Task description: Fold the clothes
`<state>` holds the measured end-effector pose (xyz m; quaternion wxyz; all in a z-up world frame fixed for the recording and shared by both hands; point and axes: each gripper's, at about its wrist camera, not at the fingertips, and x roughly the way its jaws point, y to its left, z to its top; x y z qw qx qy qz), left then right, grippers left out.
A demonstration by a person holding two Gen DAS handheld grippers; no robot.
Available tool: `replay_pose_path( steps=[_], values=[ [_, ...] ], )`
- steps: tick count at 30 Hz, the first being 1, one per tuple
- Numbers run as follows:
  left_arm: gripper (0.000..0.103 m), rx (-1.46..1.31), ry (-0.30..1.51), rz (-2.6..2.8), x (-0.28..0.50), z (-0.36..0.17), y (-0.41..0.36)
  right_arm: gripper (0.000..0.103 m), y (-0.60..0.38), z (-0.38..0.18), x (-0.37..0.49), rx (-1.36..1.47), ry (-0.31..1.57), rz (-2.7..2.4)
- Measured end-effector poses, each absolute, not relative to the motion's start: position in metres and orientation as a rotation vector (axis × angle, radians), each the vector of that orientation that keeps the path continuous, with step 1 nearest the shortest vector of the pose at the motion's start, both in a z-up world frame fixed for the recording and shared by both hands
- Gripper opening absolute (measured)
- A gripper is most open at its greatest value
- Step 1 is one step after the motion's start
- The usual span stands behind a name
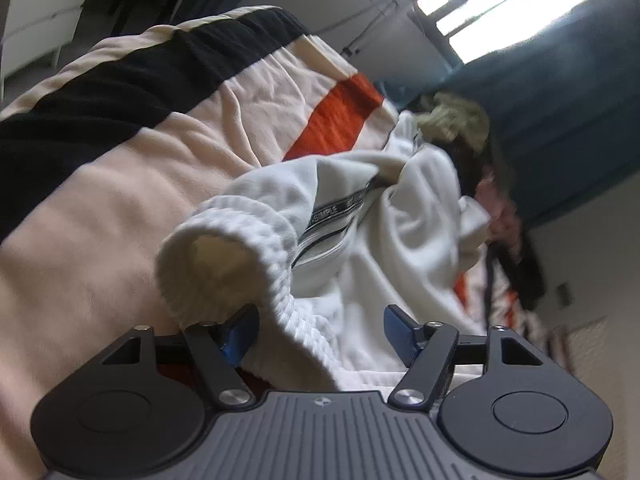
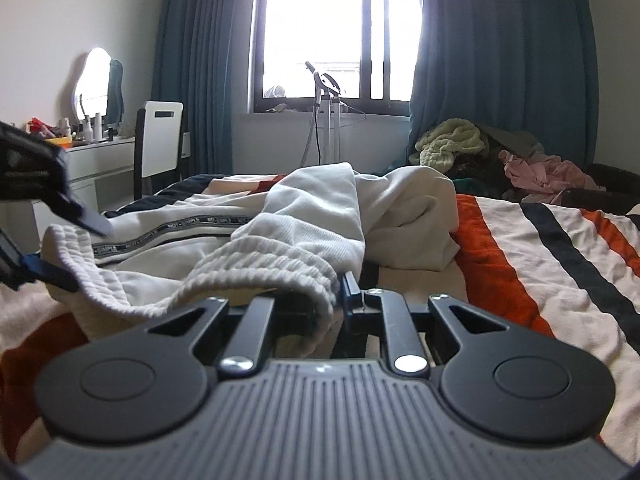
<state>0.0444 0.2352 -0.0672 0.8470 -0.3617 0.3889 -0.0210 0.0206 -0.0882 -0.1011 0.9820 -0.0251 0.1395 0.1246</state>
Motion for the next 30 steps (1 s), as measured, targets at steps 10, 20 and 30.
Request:
replay_pose_path(
  steps=[10, 20, 30],
  values=[
    [0.012, -0.722, 0.731, 0.032, 0.046, -0.072, 0.254, 0.019, -0.086, -0.106, 0.019, -0.081, 0.289, 0.239],
    [0.011, -0.817, 0.527, 0.124, 0.04, -0.063, 0.29, 0.074, -0.094, -0.103, 0.017, 0.094, 0.31, 0.474],
    [0.01, -0.844, 0.549, 0.268, 0.058, -0.086, 0.314, 0.035, -0.128, -0.093, 0.036, 0.458, 0.299, 0.607]
  ],
)
